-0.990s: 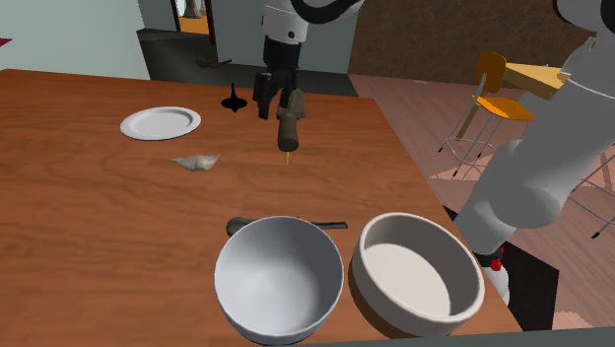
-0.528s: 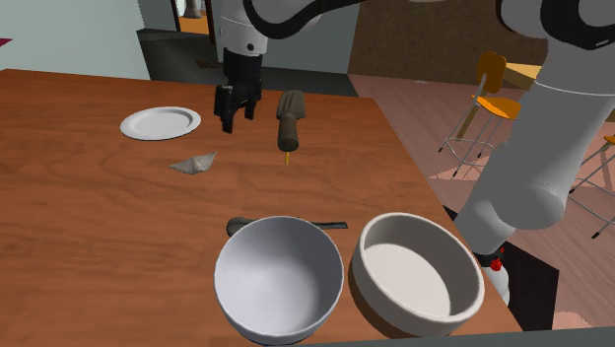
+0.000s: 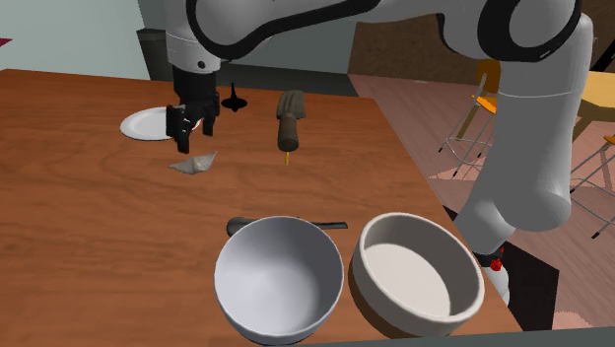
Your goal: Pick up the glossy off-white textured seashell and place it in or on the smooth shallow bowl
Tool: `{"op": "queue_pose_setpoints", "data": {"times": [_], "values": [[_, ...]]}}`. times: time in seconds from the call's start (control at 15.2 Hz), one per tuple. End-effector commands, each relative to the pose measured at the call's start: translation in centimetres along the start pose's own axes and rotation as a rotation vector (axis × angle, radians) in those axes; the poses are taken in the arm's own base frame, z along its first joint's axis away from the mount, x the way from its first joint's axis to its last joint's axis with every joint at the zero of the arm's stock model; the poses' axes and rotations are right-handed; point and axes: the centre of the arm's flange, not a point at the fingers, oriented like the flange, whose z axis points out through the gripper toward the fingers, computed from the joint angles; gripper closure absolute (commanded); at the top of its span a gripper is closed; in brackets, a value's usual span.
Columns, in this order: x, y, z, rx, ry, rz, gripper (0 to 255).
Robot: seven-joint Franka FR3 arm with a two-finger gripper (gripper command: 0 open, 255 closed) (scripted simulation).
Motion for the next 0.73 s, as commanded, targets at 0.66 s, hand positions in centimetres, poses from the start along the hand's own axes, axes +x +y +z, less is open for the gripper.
{"op": "queue_pose_setpoints", "data": {"times": [0.66], "values": [[0.5,-0.6,4.4,0.003,0.001,-0.01,0]]}}
